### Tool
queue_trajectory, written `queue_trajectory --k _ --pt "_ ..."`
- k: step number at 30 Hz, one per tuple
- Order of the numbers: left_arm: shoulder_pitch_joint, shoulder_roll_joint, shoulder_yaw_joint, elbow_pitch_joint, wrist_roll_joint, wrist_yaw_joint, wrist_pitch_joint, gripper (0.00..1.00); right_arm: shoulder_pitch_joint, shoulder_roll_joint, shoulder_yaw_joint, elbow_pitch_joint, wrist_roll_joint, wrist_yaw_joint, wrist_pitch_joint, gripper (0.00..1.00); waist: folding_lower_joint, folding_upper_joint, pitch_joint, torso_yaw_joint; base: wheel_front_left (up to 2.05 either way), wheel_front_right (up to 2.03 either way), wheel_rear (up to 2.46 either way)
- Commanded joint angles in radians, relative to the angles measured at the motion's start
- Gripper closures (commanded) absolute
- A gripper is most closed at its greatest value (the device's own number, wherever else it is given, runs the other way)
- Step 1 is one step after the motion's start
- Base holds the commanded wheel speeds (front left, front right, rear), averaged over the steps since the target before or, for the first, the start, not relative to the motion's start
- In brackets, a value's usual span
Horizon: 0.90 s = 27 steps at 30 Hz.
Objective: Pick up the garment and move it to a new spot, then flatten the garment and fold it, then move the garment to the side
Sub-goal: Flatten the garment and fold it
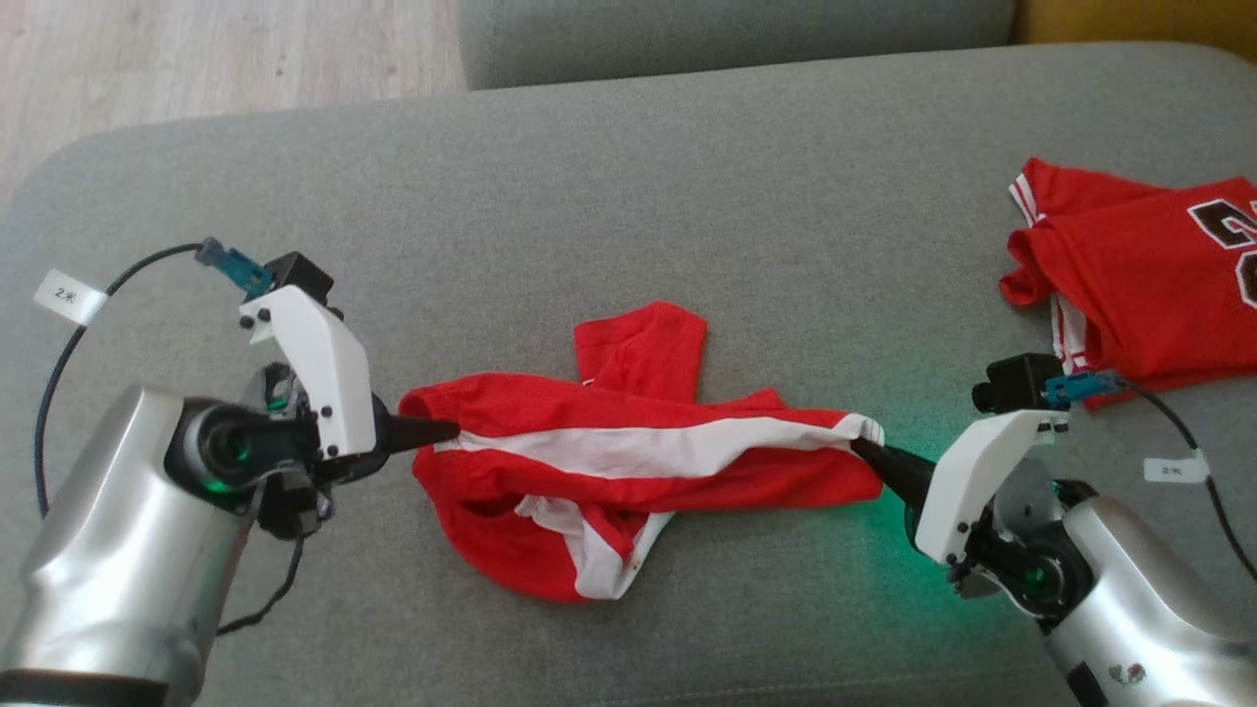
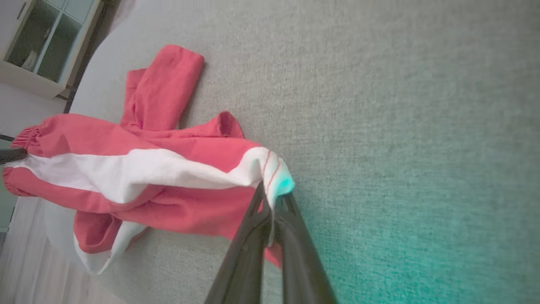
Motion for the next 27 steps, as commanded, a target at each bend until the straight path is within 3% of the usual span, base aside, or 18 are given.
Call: queue_trajectory --k 1,14,27 --pt "-0.057 0.034 0.051 -0.031 -0.006 -0.011 -0.008 1.00 -0.032 -0.016 0.014 -0.040 0.008 -0.001 -0.019 1.00 0.0000 0.0000 -0.009 0.000 0.00 0.00 0.00" --pt "-0.162 0.025 0.148 -0.120 -0.013 -0.032 -0.155 1.00 -0.149 -0.093 -0.001 -0.186 0.021 -0.001 -0.159 1.00 0.0000 0.0000 0.011 0.008 0.00 0.00 0.00" --pt "-0.601 -0.051 0.127 0.032 0.144 -0.082 -0.366 1.00 -0.654 -0.132 -0.012 -0.085 0.117 -0.001 -0.179 1.00 0.0000 0.0000 0.252 0.031 0.00 0.00 0.00"
